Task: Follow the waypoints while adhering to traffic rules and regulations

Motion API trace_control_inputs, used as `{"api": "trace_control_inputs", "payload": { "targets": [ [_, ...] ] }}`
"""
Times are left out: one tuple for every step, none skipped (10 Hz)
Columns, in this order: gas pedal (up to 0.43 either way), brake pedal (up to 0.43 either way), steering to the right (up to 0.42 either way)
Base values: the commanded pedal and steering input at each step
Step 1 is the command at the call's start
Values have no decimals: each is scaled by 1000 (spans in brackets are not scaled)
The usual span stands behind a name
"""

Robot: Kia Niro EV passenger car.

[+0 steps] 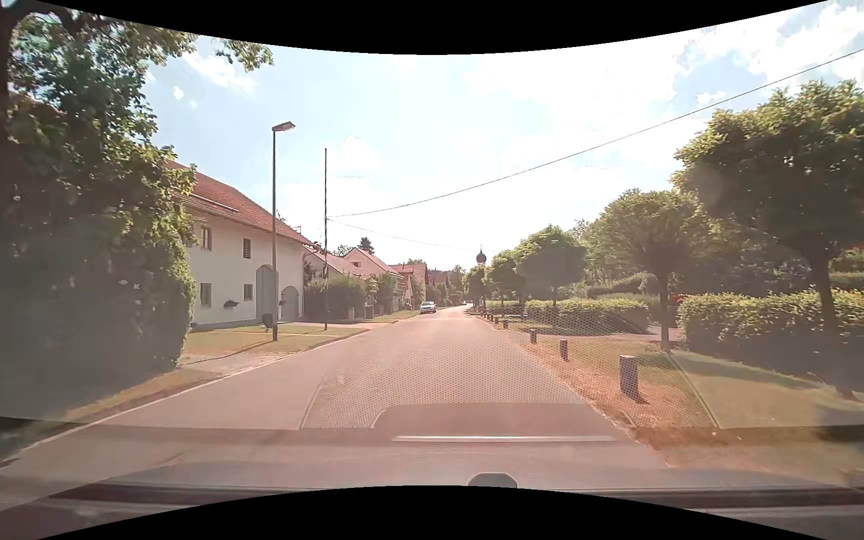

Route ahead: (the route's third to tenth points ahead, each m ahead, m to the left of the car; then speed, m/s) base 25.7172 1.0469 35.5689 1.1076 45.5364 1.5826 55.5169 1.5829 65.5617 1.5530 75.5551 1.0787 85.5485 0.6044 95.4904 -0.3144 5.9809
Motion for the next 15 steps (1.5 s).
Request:
{"api": "trace_control_inputs", "payload": {
  "targets": [
    [118, 0, 5],
    [118, 0, 5],
    [118, 0, 6],
    [118, 0, 7],
    [118, 0, 6],
    [118, 0, 6],
    [118, 0, 5],
    [118, 0, 5],
    [118, 0, 4],
    [118, 0, 3],
    [130, 0, 3],
    [130, 0, 2],
    [130, 0, 1],
    [130, 0, -1],
    [130, 0, -3]
  ]
}}
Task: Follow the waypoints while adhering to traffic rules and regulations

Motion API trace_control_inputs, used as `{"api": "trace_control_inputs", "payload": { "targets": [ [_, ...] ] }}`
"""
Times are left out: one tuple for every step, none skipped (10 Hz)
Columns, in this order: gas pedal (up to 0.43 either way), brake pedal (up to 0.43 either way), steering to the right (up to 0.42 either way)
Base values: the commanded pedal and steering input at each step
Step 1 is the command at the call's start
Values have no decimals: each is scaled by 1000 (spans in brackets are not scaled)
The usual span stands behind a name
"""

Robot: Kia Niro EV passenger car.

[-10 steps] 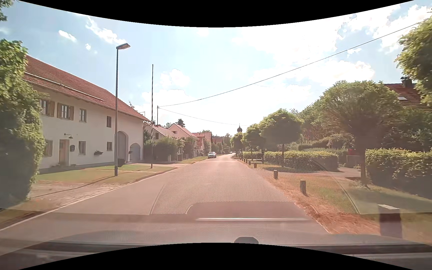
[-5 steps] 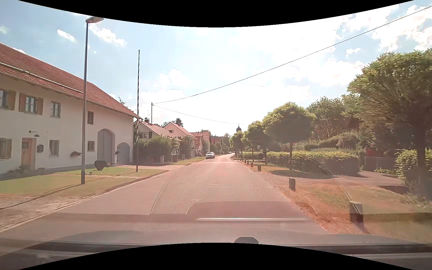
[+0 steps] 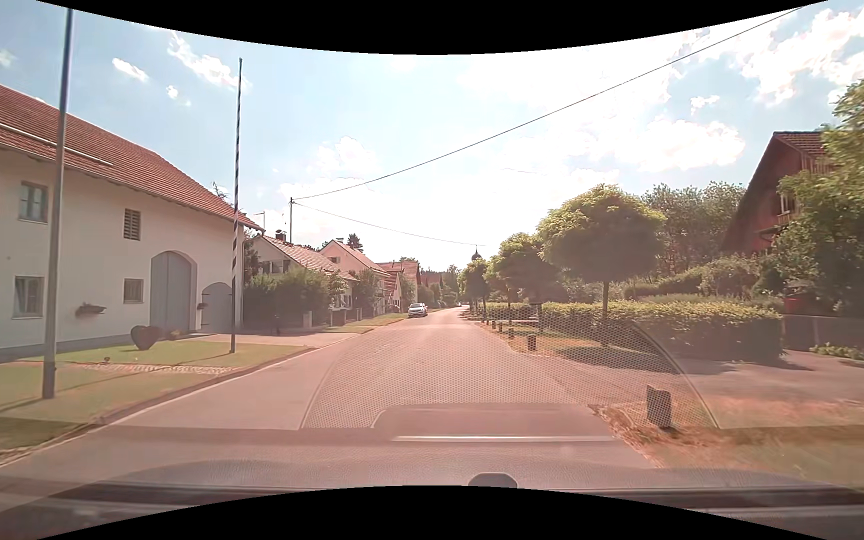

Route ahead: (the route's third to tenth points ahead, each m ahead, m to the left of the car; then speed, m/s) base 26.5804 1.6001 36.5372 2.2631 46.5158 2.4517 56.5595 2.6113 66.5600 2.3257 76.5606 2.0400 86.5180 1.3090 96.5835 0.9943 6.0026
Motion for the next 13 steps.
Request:
{"api": "trace_control_inputs", "payload": {
  "targets": [
    [130, 0, -3],
    [130, 0, -3],
    [130, 0, -3],
    [130, 0, -4],
    [130, 0, -5],
    [130, 0, -5],
    [130, 0, -5],
    [130, 0, -5],
    [130, 0, -6],
    [130, 0, -6],
    [130, 0, -6],
    [130, 0, -6],
    [130, 0, -6]
  ]
}}
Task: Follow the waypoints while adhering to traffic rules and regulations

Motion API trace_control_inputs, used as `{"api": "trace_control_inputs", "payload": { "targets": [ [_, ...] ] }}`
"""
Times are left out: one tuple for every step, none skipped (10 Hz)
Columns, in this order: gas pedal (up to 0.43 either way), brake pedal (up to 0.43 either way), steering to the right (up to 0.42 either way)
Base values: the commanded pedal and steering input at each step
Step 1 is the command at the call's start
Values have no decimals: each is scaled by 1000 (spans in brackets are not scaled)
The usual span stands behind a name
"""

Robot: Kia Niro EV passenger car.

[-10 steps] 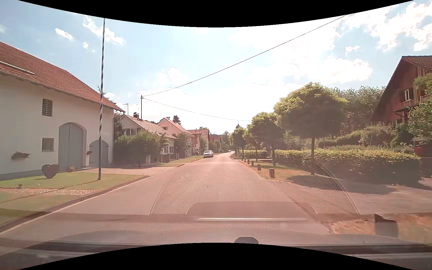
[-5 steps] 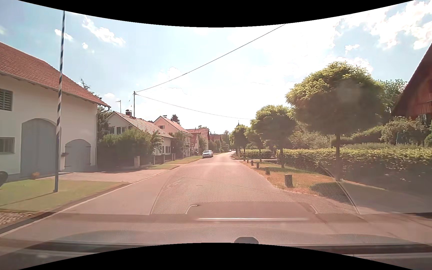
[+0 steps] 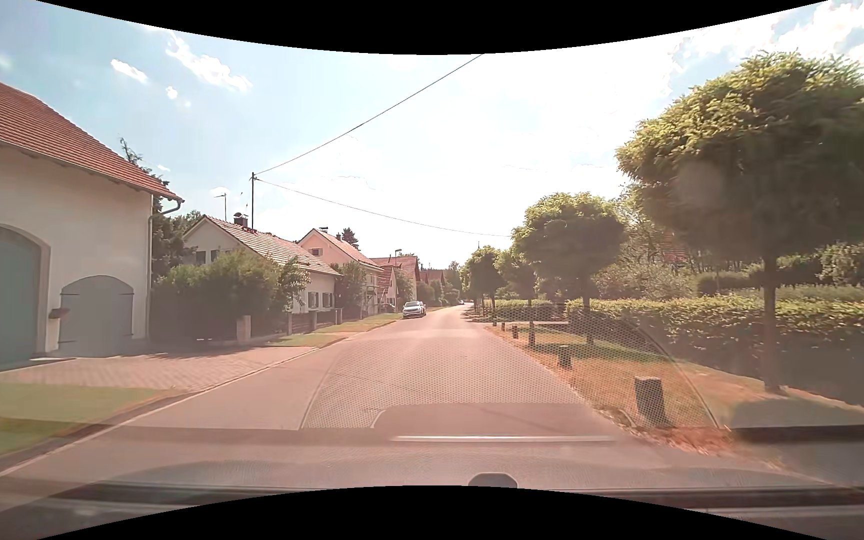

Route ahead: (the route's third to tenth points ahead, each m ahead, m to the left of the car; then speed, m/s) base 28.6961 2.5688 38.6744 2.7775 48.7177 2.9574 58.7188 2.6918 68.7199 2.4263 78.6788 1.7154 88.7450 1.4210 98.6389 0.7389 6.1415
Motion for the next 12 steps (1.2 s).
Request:
{"api": "trace_control_inputs", "payload": {
  "targets": [
    [130, 0, -7],
    [130, 0, -8],
    [130, 0, -9],
    [130, 0, -10],
    [130, 0, -11],
    [130, 0, -11],
    [130, 0, -10],
    [130, 0, -9],
    [130, 0, -5],
    [130, 0, -4],
    [130, 0, -4],
    [130, 0, -4]
  ]
}}
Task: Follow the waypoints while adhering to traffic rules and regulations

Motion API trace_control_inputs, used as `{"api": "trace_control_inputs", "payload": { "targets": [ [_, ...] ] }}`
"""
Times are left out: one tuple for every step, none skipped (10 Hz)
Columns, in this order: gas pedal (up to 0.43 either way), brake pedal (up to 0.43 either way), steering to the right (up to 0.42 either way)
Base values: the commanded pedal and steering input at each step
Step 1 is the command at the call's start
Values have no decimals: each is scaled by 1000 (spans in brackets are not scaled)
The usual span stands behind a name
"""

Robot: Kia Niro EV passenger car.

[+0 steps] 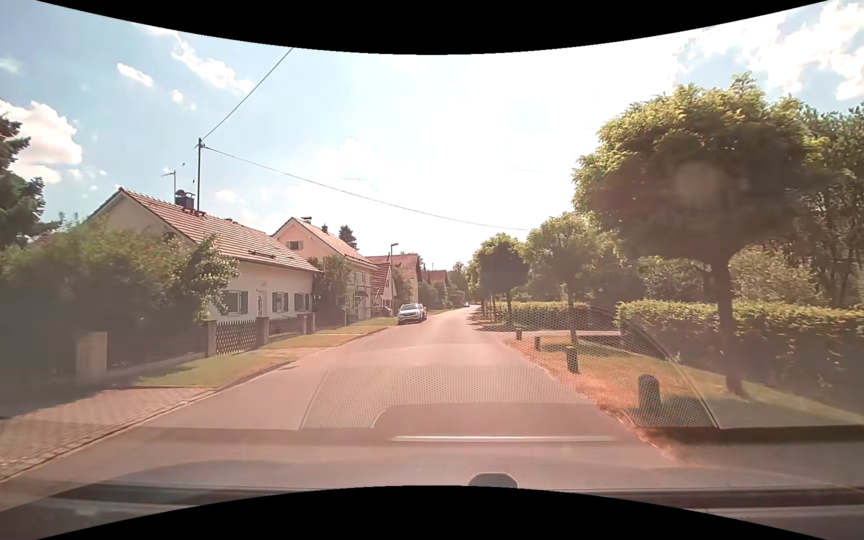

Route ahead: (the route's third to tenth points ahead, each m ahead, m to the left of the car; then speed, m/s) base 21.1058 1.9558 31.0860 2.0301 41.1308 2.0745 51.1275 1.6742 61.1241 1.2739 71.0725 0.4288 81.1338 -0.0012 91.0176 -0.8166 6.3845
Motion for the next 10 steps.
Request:
{"api": "trace_control_inputs", "payload": {
  "targets": [
    [130, 0, -4],
    [130, 0, -4],
    [130, 0, -4],
    [130, 0, -4],
    [130, 0, -4],
    [130, 0, -4],
    [130, 0, -4],
    [130, 0, -4],
    [130, 0, -4],
    [130, 0, -4]
  ]
}}
